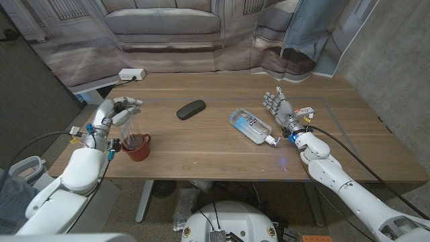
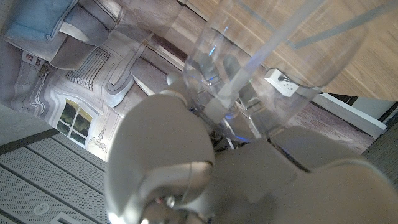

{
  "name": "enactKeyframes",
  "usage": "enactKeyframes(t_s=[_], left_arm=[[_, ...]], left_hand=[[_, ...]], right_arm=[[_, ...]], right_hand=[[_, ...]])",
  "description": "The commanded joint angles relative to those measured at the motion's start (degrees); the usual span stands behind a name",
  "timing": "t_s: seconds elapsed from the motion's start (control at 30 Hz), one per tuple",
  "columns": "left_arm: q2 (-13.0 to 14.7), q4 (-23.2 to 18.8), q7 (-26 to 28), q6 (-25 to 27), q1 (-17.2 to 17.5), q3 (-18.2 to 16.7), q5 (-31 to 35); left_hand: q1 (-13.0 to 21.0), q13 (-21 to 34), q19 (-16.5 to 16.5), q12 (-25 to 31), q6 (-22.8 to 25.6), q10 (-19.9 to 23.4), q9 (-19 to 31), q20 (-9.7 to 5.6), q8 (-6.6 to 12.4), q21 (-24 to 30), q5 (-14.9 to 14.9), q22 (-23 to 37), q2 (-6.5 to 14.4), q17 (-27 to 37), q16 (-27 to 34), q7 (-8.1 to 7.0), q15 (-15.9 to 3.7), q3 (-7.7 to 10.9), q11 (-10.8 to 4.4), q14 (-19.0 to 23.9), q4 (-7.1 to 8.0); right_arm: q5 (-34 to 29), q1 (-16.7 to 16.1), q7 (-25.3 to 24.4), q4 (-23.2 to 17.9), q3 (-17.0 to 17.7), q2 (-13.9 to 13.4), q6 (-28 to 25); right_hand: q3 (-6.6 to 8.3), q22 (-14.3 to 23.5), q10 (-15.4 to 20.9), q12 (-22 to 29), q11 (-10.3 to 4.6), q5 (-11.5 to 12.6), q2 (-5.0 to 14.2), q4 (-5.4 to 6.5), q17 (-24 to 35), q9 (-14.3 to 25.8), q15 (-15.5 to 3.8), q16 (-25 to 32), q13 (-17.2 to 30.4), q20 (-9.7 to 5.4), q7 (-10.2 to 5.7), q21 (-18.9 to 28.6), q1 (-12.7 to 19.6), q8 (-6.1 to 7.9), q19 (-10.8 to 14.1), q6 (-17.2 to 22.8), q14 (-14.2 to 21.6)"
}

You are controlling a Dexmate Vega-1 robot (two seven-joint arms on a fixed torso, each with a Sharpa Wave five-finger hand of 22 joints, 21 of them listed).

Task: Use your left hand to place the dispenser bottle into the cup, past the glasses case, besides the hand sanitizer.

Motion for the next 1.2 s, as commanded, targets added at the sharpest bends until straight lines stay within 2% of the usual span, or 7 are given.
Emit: enactKeyframes(t_s=[0.03,0.57,1.2], left_arm=[[0.4,2.0,1.0,-1.4,-0.1,1.2,-0.9],[1.2,4.8,1.5,-4.7,-0.2,1.8,-2.1],[-0.1,3.9,3.6,-6.9,2.9,1.9,-1.1]], left_hand=[[-0.3,0.3,-0.4,0.1,0.5,0.7,0.2,-0.3,0.14,0.2,0.3,0.0,-0.2,0.3,-0.4,0.0,-2.27,0.62,-0.26,0.4,0.07],[-0.5,0.3,-0.7,-0.1,0.6,0.7,0.2,-0.27,0.1,0.5,0.3,0.0,-0.3,0.6,-0.7,-0.15,-2.33,0.71,-0.26,0.3,0.17],[-1.0,0.3,-1.2,-0.4,0.5,0.8,0.1,-0.1,-0.07,0.6,0.3,-0.1,-0.3,0.8,-1.2,-0.14,-2.14,0.91,-0.15,0.1,0.36]], right_arm=[[-0.1,0.0,-0.2,0.2,0.0,0.0,-0.1],[-0.6,0.2,-0.2,0.7,-0.7,0.9,0.5],[-1.2,0.5,0.6,0.5,-1.2,0.8,1.1]], right_hand=[[-0.06,0.3,0.1,0.2,-0.06,0.0,0.49,-0.06,0.3,0.1,0.05,0.3,0.3,-0.04,-0.18,-0.1,0.2,0.21,0.4,0.4,0.4],[-0.12,0.3,0.1,0.2,-0.1,0.0,0.56,-0.11,0.2,0.1,0.08,0.3,0.3,-0.08,-0.18,-0.1,0.2,0.22,0.4,0.4,0.4],[-0.18,0.3,0.2,0.3,0.13,0.0,0.61,-0.16,0.2,0.1,0.02,0.3,0.3,-0.08,-0.19,-0.1,0.2,0.22,0.4,0.4,0.5]])
